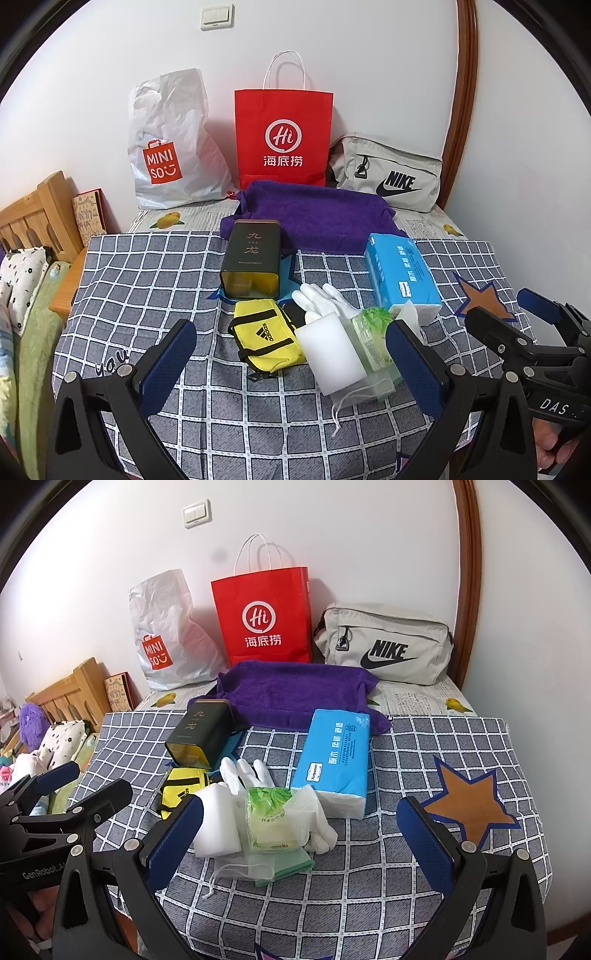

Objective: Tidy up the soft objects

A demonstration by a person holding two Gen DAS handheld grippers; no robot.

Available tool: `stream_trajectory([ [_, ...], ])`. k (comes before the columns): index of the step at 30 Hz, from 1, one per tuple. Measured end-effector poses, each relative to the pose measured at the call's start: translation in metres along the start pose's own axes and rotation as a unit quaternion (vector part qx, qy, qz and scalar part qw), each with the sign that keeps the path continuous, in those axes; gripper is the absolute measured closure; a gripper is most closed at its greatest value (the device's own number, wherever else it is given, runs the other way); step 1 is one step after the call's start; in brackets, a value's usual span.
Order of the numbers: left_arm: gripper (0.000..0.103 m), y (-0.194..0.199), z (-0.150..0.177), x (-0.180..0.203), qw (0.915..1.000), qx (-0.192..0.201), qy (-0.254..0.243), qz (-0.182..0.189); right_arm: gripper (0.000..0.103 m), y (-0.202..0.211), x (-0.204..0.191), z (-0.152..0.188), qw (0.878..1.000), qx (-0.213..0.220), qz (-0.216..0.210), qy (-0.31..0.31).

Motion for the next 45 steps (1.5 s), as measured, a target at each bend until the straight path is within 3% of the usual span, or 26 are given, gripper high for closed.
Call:
stream_trajectory([
  [14, 0.0, -0.014, 0.003, -0.012, 0.9999, -0.011, 0.007, -0.01, 0.0, -0.008, 0.001, -0.001, 1.0, -0.002, -0.003, -0.001],
  [34, 0.0, -0.13, 0.056, -0.058, 0.9903, -0.13, 0.031, -0.038, 0.0, -0.083, 0.026, 0.029, 0.997, -0.08, 0.002, -0.021],
  [45, 0.0, -0.153, 0.056, -0.049, 0.9888, -0.141, 0.039, 0.031, 0.0, -0.12, 0.027, 0.039, 0.993, -0.118, 0.01, -0.012],
])
Point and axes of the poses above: each gripper's, at about its wrist camera, not at the fingertips, and y roughly against the way its jaws point, x to its right, z to its underside, the point moved 8 cm from there along -y, roughly the way its jaws point, and after that the axes turned 3 degrees about -x, right-handed, at the moved point
